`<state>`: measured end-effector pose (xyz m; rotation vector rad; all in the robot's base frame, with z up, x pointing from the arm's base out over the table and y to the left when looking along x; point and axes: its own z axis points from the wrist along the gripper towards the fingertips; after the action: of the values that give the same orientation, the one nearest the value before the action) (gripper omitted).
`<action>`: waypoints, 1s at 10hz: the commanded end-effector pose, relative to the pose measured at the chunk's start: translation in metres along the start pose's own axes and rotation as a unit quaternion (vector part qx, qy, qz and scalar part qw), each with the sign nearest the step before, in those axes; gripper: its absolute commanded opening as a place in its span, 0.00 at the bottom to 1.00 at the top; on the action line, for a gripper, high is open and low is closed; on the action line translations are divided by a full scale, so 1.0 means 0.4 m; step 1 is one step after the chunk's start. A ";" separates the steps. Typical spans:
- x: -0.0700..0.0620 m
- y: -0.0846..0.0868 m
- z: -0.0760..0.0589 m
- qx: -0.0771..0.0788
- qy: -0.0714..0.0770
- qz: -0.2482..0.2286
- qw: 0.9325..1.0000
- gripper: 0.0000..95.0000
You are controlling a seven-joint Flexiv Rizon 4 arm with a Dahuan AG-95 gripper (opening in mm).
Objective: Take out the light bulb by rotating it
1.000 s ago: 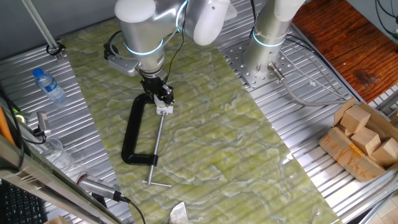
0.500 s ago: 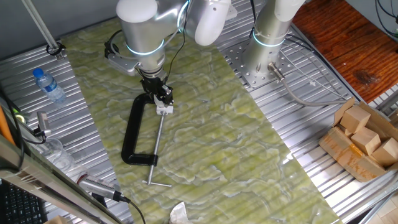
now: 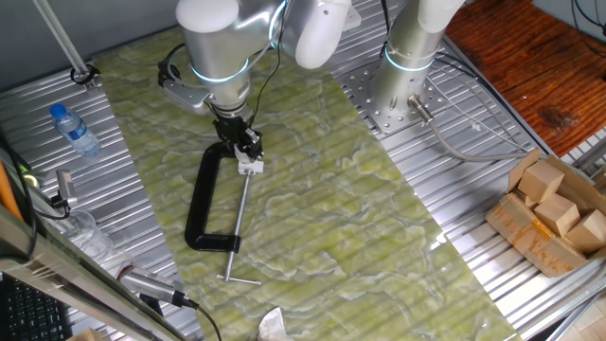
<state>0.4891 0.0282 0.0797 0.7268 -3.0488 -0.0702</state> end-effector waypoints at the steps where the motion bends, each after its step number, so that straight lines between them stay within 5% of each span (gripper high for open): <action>1: 0.002 0.000 0.000 0.001 0.000 0.000 1.000 0.60; 4: 0.002 0.000 0.001 0.002 0.000 0.000 1.000 0.60; 5: 0.002 0.000 0.001 0.004 0.001 0.000 1.000 0.40; 6: 0.002 0.000 0.002 0.006 0.001 0.003 1.000 0.00; 10: 0.001 0.001 0.002 0.007 0.002 0.002 1.000 0.00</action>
<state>0.4884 0.0287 0.0790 0.7198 -3.0499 -0.0468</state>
